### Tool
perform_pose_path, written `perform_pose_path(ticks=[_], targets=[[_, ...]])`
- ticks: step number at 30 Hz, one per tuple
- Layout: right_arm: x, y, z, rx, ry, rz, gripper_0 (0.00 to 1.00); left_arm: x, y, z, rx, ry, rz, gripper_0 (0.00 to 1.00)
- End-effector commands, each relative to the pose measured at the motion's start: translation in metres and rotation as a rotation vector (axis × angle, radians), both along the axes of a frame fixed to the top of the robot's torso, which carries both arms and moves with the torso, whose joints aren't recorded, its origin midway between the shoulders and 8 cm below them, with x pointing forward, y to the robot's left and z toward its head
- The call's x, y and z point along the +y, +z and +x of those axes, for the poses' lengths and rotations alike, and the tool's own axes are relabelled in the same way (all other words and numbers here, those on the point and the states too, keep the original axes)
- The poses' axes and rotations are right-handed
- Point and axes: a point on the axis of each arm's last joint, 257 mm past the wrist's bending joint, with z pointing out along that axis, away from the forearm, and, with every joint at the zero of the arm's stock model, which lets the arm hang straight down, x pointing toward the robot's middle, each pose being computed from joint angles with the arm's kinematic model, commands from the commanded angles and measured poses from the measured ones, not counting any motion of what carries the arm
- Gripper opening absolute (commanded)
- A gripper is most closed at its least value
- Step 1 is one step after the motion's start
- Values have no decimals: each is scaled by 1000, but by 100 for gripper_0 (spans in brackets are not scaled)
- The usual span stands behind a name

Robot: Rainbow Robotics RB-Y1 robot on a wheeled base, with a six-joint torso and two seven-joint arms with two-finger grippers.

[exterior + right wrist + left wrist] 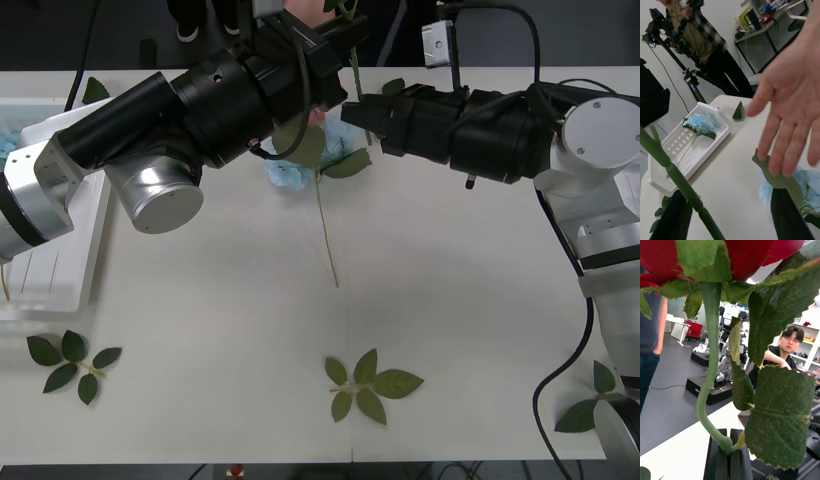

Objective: Place the red flowers into the right box and the blue flowers into the left box. If a person shows an open palm, hand one flower to the person first, then continue sorting.

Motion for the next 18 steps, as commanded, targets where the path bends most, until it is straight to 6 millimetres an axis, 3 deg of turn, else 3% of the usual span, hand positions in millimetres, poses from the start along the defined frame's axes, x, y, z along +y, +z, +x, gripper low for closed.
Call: perform_pose_path(ticks=[1,4,6,18], targets=[[24,31,-10,-71,50,37,42,-7,2,-7,6,-23,-27,0],[33,36,-14,-64,65,72,13,-7,1,-7,9,-25,-26,0],[35,35,-15,-62,68,75,0,-7,2,-7,8,-26,-28,0],[34,35,-14,-63,63,76,0,-7,1,-7,19,-29,-34,1]])
